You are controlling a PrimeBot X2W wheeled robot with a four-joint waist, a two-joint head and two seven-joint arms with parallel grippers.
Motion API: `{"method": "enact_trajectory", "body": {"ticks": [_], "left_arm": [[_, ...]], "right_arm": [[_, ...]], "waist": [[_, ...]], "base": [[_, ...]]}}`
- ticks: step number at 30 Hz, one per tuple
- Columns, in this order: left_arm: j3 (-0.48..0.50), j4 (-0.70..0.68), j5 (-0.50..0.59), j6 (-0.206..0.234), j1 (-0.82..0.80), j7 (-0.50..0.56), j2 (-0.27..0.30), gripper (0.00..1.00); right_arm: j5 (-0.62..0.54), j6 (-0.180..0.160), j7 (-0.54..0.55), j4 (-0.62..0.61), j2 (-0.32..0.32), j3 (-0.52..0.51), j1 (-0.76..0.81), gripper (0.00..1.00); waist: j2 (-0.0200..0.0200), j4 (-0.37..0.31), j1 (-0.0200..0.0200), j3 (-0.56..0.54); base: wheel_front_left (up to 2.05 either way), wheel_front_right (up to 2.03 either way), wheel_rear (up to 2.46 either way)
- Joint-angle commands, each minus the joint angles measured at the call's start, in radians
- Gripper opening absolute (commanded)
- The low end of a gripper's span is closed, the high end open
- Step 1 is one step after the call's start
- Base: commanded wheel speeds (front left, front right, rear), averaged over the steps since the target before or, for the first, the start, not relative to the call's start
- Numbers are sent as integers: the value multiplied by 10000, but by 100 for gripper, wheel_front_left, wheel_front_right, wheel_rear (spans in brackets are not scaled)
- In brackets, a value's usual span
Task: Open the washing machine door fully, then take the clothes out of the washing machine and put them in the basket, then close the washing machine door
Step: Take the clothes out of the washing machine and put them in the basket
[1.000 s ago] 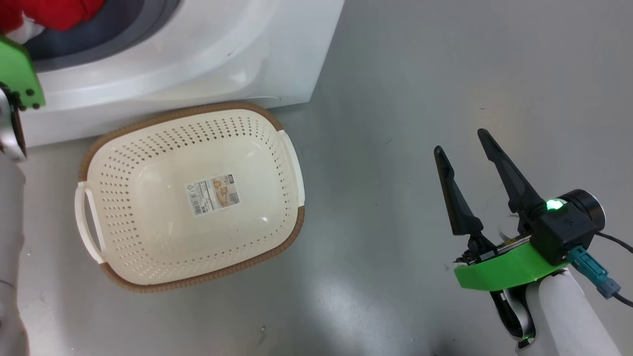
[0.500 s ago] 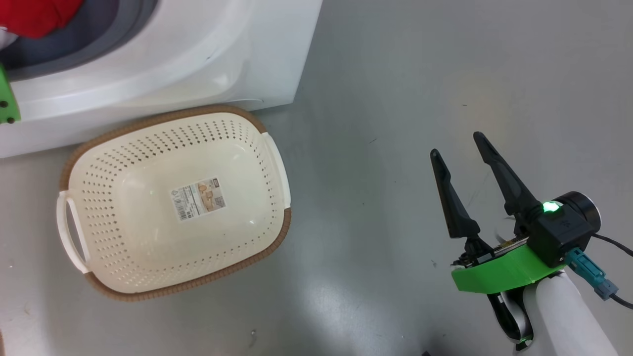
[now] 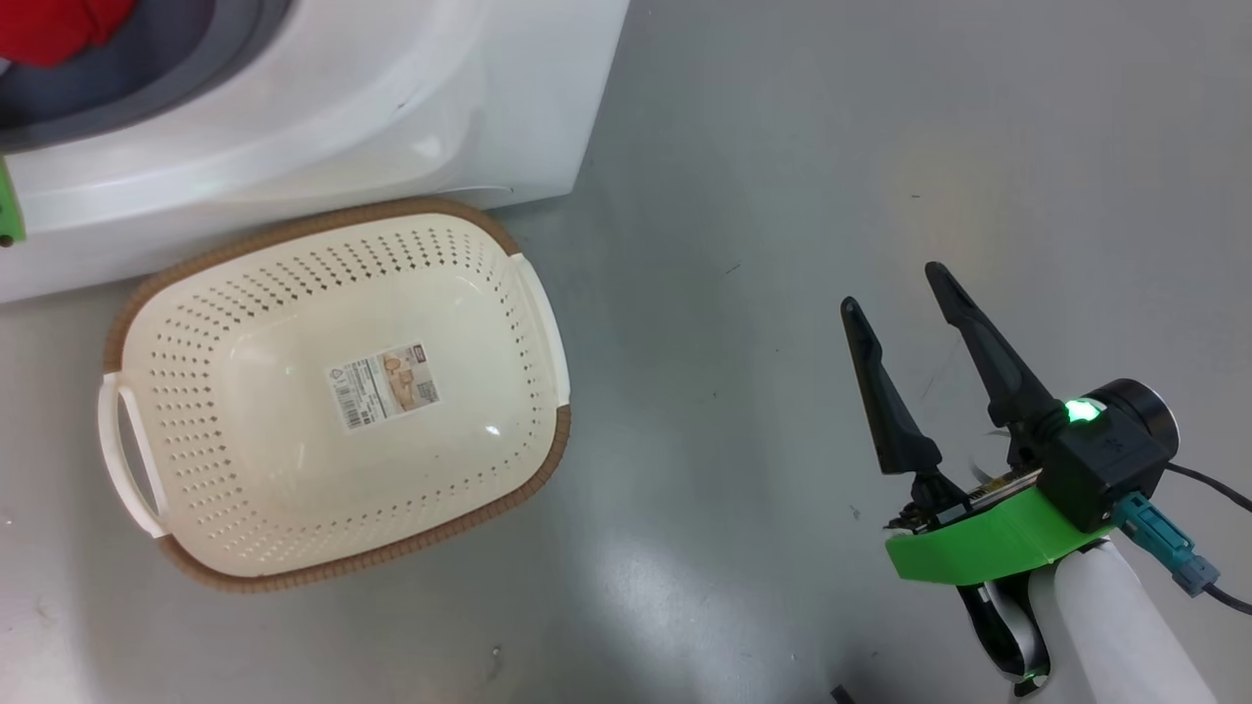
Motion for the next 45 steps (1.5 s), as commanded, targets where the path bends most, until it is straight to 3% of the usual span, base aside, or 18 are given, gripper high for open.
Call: {"method": "enact_trajectory", "body": {"ticks": [1,19,23,32,45], "left_arm": [[57,-128,-40,-72,-68,-94,520,0],[457,-869,-945,-573,344,-2870,132,0],[631,-1444,-1149,-652,726,-2980,110,0],[1262,-4306,-1440,-940,2573,-2992,-158,0],[1806,-6309,-1445,-1332,4431,-2993,-761,0]], "right_arm": [[69,63,-63,-244,3,197,273,100],[173,63,-63,-83,3,231,87,100],[153,63,-63,-38,3,212,54,100],[129,63,-63,66,3,79,57,100],[47,63,-63,242,3,-27,213,100]], "waist": [[-1,15,0,9],[-1,364,0,-200],[-1,456,0,-386],[-1,647,0,-885],[-1,912,0,-1823]], "base": [[0,0,0],[0,0,0],[0,0,0],[0,0,0],[0,0,0]]}}
